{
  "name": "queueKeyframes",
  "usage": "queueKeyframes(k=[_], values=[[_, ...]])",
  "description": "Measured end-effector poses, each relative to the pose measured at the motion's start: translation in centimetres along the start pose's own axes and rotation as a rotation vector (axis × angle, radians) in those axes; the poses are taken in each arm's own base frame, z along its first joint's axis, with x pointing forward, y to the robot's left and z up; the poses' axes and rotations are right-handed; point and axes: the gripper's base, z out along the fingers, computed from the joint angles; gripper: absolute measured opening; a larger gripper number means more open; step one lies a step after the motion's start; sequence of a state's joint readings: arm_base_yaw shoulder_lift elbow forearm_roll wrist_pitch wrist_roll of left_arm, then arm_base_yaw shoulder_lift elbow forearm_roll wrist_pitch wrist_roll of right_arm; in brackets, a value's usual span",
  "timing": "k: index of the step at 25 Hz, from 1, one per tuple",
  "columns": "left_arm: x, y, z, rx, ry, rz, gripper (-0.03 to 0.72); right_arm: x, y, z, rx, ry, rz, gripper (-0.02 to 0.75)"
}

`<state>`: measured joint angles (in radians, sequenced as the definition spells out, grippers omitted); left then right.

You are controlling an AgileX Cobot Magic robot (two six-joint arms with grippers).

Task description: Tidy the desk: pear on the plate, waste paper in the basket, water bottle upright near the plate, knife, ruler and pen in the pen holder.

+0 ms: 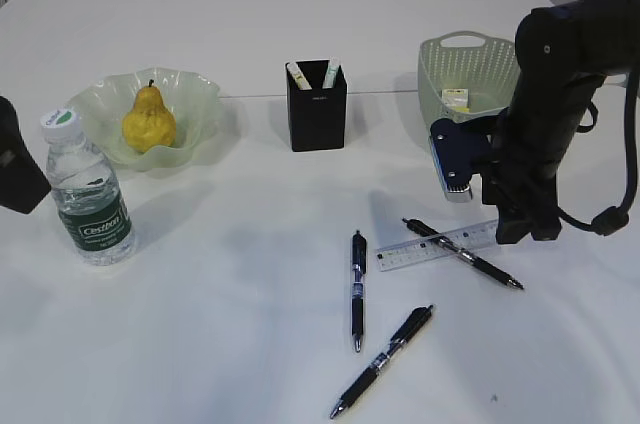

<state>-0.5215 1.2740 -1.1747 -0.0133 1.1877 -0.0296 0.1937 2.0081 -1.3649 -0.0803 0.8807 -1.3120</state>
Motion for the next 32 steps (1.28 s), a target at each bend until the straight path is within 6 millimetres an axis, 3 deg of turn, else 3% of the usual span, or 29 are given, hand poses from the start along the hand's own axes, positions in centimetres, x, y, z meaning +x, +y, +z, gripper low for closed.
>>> queueKeyframes(k=[23, 32], values=[[0.0, 0.0, 0.0, 0.0, -0.001, 0.0, 0.232, -0.3, -0.1, 0.0, 0.006, -0.037, 0.001, 0.459], [0.0, 0.0, 0.0, 0.0, -0.001, 0.0, 0.231, -0.1, -0.1, 1.3, -0.013, -0.009, -0.023, 0.459]])
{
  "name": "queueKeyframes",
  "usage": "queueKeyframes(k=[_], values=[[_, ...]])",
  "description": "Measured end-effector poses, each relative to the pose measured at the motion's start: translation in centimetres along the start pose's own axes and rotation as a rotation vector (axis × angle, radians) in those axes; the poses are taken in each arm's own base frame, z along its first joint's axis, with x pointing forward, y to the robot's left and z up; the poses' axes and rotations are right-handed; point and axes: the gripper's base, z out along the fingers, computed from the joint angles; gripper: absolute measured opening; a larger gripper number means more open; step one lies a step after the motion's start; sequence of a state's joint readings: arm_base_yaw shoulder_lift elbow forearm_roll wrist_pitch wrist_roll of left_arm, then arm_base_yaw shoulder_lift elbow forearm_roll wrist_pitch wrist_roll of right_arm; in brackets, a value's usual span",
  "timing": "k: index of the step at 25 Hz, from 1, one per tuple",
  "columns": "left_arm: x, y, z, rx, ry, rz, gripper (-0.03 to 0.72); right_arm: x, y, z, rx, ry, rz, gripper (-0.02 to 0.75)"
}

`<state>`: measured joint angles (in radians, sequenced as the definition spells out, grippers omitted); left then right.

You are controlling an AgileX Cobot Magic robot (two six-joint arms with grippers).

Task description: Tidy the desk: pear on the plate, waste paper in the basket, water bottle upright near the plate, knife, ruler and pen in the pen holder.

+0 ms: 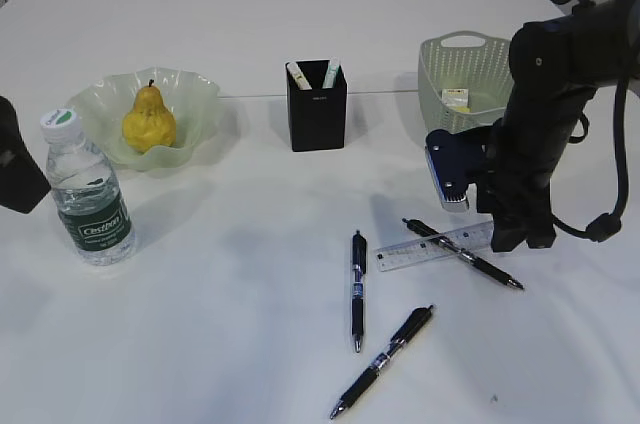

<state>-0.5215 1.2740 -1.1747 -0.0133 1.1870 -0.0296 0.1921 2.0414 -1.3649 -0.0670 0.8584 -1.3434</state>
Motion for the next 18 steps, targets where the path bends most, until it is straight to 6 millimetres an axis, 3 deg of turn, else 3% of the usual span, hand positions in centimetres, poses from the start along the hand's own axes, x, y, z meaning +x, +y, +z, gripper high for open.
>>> queueKeyframes(k=[10, 18], values=[[0.0, 0.0, 0.0, 0.0, 0.0, 0.0, 0.231, 0.2, 0.1, 1.4, -0.029, 0.034, -0.027, 0.459], [0.0, 0.0, 0.0, 0.0, 0.0, 0.0, 0.23, 0.1, -0.8, 1.0, 0.032, 0.031, -0.036, 0.459]])
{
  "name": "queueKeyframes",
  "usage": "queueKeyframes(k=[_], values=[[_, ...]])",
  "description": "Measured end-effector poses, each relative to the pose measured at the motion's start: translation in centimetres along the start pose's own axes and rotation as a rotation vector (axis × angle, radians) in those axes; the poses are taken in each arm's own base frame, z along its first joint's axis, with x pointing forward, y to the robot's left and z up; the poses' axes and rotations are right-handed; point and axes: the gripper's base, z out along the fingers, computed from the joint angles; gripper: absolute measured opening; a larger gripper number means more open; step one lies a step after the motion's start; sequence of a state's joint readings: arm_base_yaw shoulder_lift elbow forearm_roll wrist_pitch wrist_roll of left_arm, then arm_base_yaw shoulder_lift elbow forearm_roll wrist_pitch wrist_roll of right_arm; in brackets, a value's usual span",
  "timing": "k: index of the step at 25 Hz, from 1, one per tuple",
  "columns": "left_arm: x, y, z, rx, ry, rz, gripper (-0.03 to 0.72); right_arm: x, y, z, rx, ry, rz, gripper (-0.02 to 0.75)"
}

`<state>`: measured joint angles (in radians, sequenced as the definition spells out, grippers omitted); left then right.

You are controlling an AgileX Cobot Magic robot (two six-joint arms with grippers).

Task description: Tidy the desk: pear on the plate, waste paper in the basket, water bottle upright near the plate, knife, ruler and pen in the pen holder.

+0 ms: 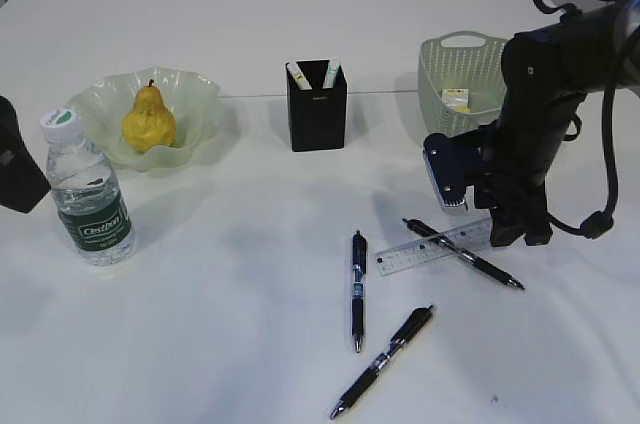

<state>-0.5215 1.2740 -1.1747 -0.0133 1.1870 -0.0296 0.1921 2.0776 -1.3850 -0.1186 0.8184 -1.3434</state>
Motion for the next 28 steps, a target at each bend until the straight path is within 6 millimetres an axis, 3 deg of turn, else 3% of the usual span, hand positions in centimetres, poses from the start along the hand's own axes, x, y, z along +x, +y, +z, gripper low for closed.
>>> queueKeyframes(k=[16, 23, 28], values=[[0.0, 0.0, 0.0, 0.0, 0.0, 0.0, 0.23, -0.07, 0.1, 0.89, -0.023, 0.003, -0.001, 0.456], [-0.01, 0.0, 0.0, 0.0, -0.002, 0.0, 0.23, -0.07, 0.1, 0.89, -0.023, 0.003, -0.001, 0.326], [-0.01, 0.0, 0.0, 0.0, -0.002, 0.0, 0.23, -0.07, 0.12, 0.89, -0.025, 0.003, -0.001, 0.302]])
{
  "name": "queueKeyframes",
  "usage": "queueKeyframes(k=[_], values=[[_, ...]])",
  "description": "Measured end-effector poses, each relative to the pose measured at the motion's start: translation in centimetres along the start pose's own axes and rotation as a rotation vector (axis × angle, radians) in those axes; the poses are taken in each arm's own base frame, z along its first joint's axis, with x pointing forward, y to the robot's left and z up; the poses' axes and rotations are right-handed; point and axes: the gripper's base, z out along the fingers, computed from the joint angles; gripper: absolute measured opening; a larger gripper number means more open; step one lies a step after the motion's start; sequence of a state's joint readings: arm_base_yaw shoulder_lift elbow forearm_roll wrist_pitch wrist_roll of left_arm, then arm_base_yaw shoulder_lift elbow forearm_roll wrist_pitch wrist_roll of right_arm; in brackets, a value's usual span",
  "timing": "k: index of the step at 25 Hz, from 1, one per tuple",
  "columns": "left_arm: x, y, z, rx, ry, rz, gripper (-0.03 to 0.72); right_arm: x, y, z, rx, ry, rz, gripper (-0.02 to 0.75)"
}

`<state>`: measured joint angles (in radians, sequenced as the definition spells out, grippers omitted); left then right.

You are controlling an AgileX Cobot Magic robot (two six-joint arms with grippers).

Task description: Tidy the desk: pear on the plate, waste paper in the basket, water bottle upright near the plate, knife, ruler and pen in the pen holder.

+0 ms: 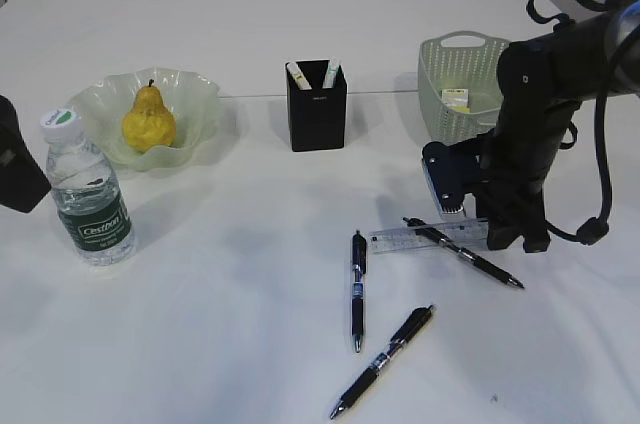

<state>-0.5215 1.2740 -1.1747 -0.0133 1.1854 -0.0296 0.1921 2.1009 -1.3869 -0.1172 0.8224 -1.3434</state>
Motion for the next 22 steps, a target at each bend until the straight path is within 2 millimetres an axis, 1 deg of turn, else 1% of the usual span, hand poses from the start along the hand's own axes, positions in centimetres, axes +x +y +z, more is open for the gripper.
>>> queueKeyframes(k=[10, 15, 20, 22], values=[[0.0, 0.0, 0.0, 0.0, -0.002, 0.0, 0.23, 0.0, 0.0, -0.1, -0.013, 0.002, 0.002, 0.302], [0.0, 0.0, 0.0, 0.0, -0.002, 0.0, 0.23, 0.0, -0.9, -1.1, -0.002, 0.002, 0.014, 0.302], [0.0, 0.0, 0.0, 0.0, -0.003, 0.0, 0.23, -0.2, -1.8, -2.6, -0.003, -0.013, 0.046, 0.302], [0.0, 0.0, 0.0, 0.0, -0.004, 0.0, 0.23, -0.2, -1.8, -2.6, -0.003, -0.013, 0.046, 0.302]])
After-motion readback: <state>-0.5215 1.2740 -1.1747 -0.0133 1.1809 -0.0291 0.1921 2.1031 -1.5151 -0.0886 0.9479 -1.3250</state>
